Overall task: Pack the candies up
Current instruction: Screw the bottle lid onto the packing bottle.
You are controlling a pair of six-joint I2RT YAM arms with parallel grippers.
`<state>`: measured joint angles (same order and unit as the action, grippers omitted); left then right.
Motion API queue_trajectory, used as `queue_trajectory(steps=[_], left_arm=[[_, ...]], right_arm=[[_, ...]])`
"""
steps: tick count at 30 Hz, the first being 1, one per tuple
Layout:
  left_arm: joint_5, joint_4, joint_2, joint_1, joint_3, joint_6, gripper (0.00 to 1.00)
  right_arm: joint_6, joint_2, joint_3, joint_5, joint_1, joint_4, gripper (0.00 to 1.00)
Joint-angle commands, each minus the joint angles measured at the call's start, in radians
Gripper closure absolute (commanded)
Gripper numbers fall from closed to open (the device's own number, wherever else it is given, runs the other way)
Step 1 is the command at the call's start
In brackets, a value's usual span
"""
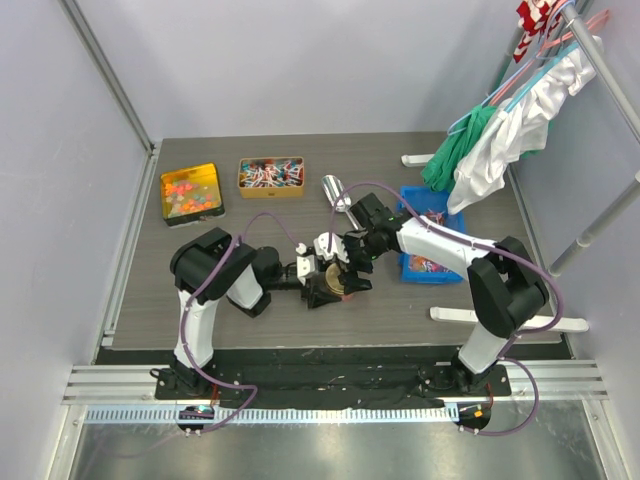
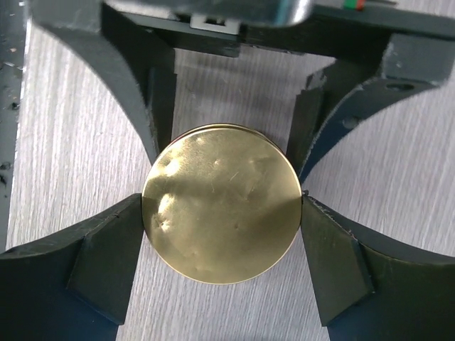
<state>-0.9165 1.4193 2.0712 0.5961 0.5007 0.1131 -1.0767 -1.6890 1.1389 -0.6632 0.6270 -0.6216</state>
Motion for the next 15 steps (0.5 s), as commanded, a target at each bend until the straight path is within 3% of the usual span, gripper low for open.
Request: queue_trajectory(steps=[1, 8, 15], left_arm=[[0.142, 0.129, 0.007, 0.004, -0.031, 0.013, 0.81], [0.257, 0.129, -0.013, 0.004, -0.039, -0.036, 0.81], [0.384, 0.127, -0.049, 0.004, -0.056, -0.066, 0.81]], right_arm=[[0.145, 0.071, -0.051, 0.057, 0.022, 0.095, 0.23], [0.417, 0.103, -0.103, 0.181, 0.051, 0.235, 0.35], [0.754, 0.091, -0.136, 0.301, 0.062, 0.43, 0.36]])
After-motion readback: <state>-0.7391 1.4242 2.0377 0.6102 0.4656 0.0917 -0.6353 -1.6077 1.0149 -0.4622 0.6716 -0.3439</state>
